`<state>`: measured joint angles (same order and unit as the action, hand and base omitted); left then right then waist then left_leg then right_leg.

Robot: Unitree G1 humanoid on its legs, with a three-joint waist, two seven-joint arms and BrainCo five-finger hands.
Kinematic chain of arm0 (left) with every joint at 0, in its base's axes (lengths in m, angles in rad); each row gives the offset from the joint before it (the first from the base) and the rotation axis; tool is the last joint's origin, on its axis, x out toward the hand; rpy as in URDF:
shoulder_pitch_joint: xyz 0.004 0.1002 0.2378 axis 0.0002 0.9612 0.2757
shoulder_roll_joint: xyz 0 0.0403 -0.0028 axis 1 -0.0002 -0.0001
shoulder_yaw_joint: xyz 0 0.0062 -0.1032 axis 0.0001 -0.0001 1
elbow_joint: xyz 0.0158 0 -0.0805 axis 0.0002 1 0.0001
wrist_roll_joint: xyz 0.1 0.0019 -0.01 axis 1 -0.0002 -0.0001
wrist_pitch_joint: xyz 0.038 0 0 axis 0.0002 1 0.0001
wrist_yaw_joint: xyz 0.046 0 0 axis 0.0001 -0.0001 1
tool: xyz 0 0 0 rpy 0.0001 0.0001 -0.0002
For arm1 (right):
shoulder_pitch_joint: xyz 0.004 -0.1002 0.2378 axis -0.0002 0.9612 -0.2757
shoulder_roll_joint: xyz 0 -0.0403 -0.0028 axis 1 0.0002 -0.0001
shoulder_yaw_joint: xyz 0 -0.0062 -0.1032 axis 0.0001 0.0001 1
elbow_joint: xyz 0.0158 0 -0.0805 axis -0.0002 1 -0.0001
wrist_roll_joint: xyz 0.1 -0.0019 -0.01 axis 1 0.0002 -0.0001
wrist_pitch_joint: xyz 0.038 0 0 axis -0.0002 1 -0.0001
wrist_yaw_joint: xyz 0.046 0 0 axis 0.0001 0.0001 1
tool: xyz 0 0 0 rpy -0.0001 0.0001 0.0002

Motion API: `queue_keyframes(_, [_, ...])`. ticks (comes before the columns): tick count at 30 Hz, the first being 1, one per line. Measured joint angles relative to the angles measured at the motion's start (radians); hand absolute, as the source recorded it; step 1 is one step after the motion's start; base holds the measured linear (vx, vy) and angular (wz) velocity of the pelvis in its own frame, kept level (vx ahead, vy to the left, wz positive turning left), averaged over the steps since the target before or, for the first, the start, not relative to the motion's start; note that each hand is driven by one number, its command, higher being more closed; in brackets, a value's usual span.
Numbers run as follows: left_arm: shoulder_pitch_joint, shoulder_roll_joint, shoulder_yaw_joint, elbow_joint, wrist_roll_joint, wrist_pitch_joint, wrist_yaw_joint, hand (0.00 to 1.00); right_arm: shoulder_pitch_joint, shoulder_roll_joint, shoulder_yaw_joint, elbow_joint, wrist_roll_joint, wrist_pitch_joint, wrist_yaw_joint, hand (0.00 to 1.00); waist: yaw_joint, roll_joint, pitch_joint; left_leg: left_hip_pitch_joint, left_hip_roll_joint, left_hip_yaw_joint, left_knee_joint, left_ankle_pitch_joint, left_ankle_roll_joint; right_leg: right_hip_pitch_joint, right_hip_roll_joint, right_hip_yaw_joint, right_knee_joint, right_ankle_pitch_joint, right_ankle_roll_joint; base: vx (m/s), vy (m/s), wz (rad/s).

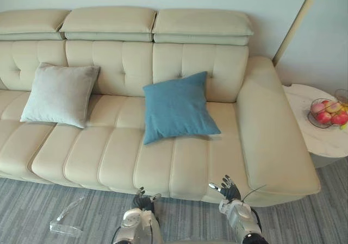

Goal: Pick up cushions and gather them together orderly.

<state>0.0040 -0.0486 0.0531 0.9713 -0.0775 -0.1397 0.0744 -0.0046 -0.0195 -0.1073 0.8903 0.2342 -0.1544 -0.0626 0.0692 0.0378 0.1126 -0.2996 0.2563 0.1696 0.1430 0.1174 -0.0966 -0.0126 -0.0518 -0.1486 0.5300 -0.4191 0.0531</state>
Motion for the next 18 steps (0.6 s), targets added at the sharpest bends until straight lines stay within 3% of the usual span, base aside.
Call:
queue_keyframes(1, [-0.003,0.006,0.004,-0.007,0.000,0.000,0.000,0.00,0.017,0.010,-0.009,0.007,0.000,0.000,-0.001,0.00,-0.008,-0.031,0.010,0.002,-0.002,0.028,0.039,-0.031,0.002,0.005,-0.029,-0.016,-0.016,-0.004,-0.032,-0.32,-0.116,0.17])
queue_keyframes(2, [-0.008,0.007,0.009,-0.009,0.000,-0.001,0.000,0.00,0.023,0.005,-0.011,0.017,0.000,0.000,-0.001,0.00,-0.007,-0.039,0.010,-0.005,-0.009,0.023,0.128,-0.042,0.003,0.003,-0.051,-0.034,-0.033,-0.009,-0.042,-0.20,-0.039,-0.12])
queue_keyframes(3, [-0.008,0.006,0.009,0.003,0.000,0.001,-0.001,0.00,0.027,-0.004,-0.013,0.038,0.001,0.001,0.001,0.00,-0.013,-0.031,0.006,-0.014,-0.022,-0.004,0.264,-0.068,0.004,-0.002,-0.063,-0.037,-0.046,0.005,-0.039,-0.21,-0.016,-0.18])
queue_keyframes(4, [-0.005,0.007,0.009,0.014,0.000,0.002,-0.001,0.00,0.044,-0.006,-0.019,0.051,0.001,0.003,0.002,0.00,-0.020,-0.032,0.004,-0.006,-0.044,-0.018,0.353,-0.137,0.005,-0.003,-0.077,-0.037,-0.057,0.021,-0.036,-0.20,0.040,-0.02])
queue_keyframes(8, [0.000,0.008,0.010,0.042,-0.001,0.004,-0.020,0.00,0.066,-0.011,-0.082,0.117,0.004,0.008,0.016,0.00,-0.023,-0.023,-0.013,0.070,-0.061,-0.074,0.499,-0.334,-0.012,-0.011,-0.089,-0.034,-0.120,0.088,0.003,-0.12,0.156,0.05])
queue_keyframes(9, [0.002,0.012,0.010,0.053,-0.001,0.008,-0.020,0.00,0.066,-0.024,-0.092,0.133,0.004,0.009,0.018,0.00,-0.030,-0.010,-0.024,0.088,-0.076,-0.084,0.442,-0.341,-0.021,-0.014,-0.080,-0.025,-0.135,0.099,0.022,-0.05,0.214,0.11])
queue_keyframes(11, [0.028,0.053,0.000,0.066,-0.002,0.019,-0.020,0.00,0.067,-0.018,-0.108,0.193,0.002,0.019,0.029,0.00,-0.045,-0.040,-0.070,0.162,-0.140,-0.090,0.215,-0.329,-0.015,-0.010,-0.093,0.026,-0.261,0.170,0.042,-0.05,0.258,0.04])
queue_keyframes(13, [0.031,0.085,-0.002,0.084,-0.002,0.021,-0.019,0.00,0.068,-0.010,-0.124,0.205,0.002,0.022,0.032,0.00,-0.053,-0.059,-0.083,0.170,-0.166,-0.086,0.158,-0.284,0.000,0.003,-0.103,0.045,-0.324,0.208,0.043,-0.04,0.154,0.05])
queue_keyframes(18, [0.059,0.144,0.000,0.135,-0.009,0.024,-0.017,0.00,0.081,-0.014,-0.125,0.237,-0.001,0.026,0.034,0.00,-0.063,-0.067,-0.092,0.219,-0.207,-0.076,0.023,-0.206,0.019,0.015,-0.122,0.066,-0.398,0.264,0.050,-0.09,0.078,-0.04])
